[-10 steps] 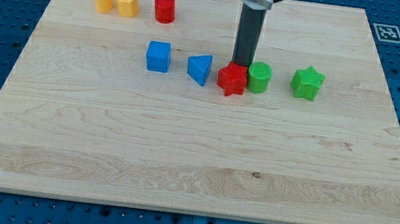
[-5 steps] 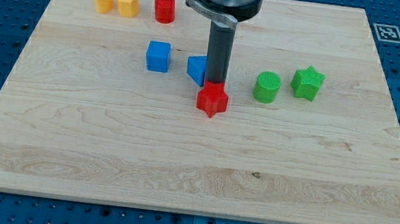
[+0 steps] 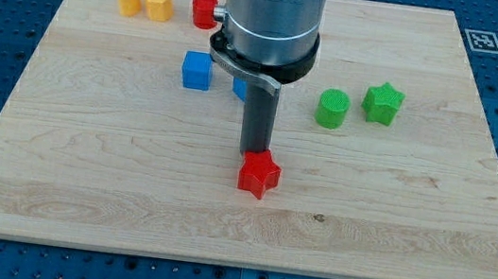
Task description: Push the red star towards the bottom center
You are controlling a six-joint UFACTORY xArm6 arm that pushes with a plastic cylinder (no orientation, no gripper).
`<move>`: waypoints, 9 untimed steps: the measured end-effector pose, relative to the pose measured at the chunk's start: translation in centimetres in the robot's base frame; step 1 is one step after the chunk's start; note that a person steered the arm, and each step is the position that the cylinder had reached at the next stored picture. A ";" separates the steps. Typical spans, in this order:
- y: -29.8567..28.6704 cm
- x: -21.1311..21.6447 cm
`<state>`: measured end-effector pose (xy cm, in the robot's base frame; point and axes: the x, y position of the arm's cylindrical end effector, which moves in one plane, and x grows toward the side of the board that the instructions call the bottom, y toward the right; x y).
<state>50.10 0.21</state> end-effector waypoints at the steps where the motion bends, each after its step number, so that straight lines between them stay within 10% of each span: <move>1: 2.8 -0.1; 6: 2.4 -15.8; 9: -14.6 -18.3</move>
